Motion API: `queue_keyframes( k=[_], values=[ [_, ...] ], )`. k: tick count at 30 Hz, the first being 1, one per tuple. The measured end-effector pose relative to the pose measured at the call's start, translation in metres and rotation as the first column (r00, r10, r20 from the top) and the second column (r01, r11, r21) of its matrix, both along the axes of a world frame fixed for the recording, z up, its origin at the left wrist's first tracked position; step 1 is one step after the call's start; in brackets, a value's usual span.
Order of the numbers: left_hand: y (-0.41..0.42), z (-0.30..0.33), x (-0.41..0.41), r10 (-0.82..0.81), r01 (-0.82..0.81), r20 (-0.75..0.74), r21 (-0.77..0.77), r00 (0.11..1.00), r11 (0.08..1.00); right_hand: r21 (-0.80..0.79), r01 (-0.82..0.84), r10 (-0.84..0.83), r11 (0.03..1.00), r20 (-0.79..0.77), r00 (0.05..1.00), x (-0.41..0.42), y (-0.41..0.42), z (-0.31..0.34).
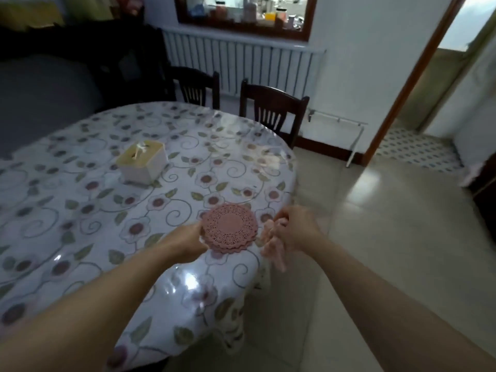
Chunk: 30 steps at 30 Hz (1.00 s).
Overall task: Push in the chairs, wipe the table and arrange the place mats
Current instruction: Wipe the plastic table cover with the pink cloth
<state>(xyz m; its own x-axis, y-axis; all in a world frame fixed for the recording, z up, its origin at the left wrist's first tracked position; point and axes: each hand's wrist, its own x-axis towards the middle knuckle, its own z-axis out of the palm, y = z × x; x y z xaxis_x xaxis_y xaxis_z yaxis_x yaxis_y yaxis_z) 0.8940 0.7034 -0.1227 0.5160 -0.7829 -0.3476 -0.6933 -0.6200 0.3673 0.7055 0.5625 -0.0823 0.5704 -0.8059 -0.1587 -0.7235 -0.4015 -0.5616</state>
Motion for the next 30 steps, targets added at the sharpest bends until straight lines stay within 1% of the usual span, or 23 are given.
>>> queue_keyframes(
  k=[6,9,11,16,20,25,30],
  values=[
    [0.008,0.01,-0.007,0.21,-0.215,0.064,0.088,0.976,0.973,0.0,-0.156,0.156,0.988,0.002,0.988,0.017,-0.05,-0.005],
    [0.008,0.016,0.008,0.336,-0.336,0.021,0.089,0.942,0.938,0.024,-0.242,0.241,0.97,0.047,0.969,0.042,-0.065,-0.006],
    [0.006,0.018,0.02,0.371,-0.37,0.014,0.093,0.929,0.924,0.024,-0.294,0.293,0.955,0.045,0.955,0.06,-0.073,-0.005],
    [-0.021,0.008,0.06,0.408,-0.409,0.03,0.071,0.912,0.91,-0.006,-0.409,0.409,0.913,0.034,0.912,0.111,-0.097,-0.005],
    [-0.064,0.001,0.081,0.4,-0.399,0.001,0.052,0.917,0.915,-0.012,-0.424,0.424,0.906,0.015,0.905,0.135,-0.127,-0.002],
    [-0.135,-0.007,0.093,0.361,-0.361,-0.04,0.011,0.932,0.932,0.009,-0.366,0.366,0.931,-0.024,0.93,0.156,-0.184,-0.006],
    [-0.208,-0.016,0.107,0.334,-0.334,-0.076,0.01,0.939,0.942,-0.026,-0.306,0.304,0.952,-0.066,0.95,0.179,-0.247,-0.02]
  ],
)
